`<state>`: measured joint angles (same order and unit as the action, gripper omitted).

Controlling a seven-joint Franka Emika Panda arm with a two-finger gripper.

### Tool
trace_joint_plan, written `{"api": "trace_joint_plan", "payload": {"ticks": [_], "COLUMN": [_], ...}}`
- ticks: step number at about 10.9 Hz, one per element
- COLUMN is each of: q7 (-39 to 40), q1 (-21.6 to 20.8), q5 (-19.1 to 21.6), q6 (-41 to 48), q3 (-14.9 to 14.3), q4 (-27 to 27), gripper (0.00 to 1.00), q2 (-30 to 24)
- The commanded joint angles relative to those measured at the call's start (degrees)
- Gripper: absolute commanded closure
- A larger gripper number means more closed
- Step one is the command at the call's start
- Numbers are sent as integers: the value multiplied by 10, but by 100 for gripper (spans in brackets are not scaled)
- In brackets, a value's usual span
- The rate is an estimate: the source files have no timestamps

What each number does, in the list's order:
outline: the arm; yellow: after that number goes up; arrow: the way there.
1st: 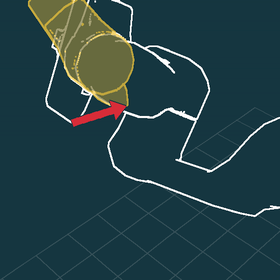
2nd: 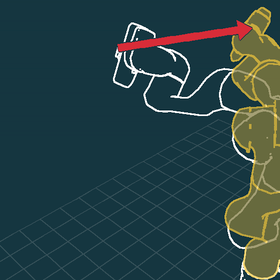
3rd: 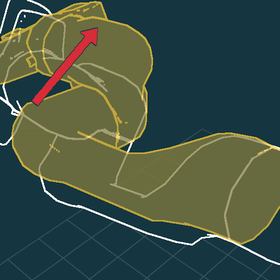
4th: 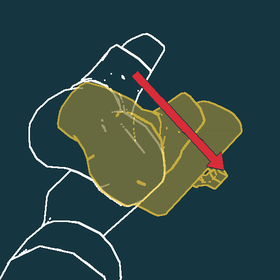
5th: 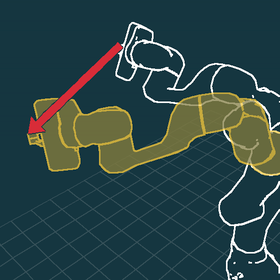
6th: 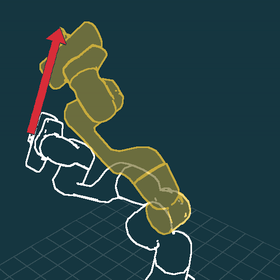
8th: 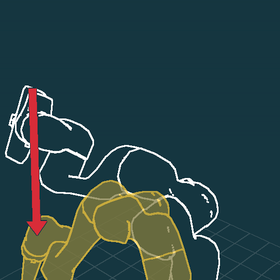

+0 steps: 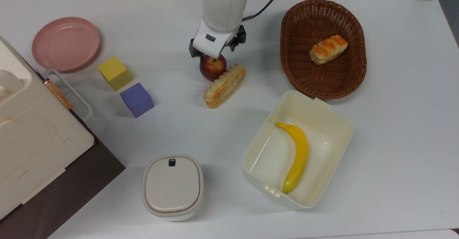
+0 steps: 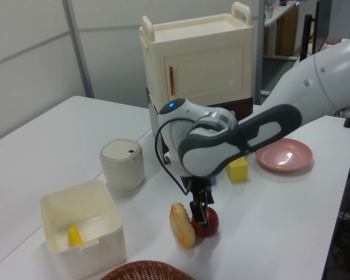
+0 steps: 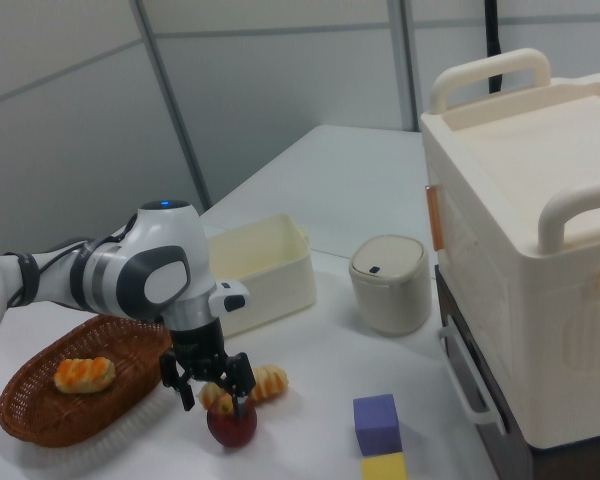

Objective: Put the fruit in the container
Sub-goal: 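Close the gripper around the red apple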

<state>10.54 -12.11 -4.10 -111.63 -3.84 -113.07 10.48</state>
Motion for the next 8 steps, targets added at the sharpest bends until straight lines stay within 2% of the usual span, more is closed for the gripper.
{"api": "trace_joint_plan", "payload": {"ticks": [1,5,7,8], "q7": [12,9,6,4], "q1": [-7,-7,-7,-6], "q5": [-11,-13,-13,-13], "q6": [-35,-53,-50,-40], "q3": [-6,-6,-6,-6], "q4": [-2,1,3,9], "gripper": [0,0,29,30], "q2": [21,42,39,32]}}
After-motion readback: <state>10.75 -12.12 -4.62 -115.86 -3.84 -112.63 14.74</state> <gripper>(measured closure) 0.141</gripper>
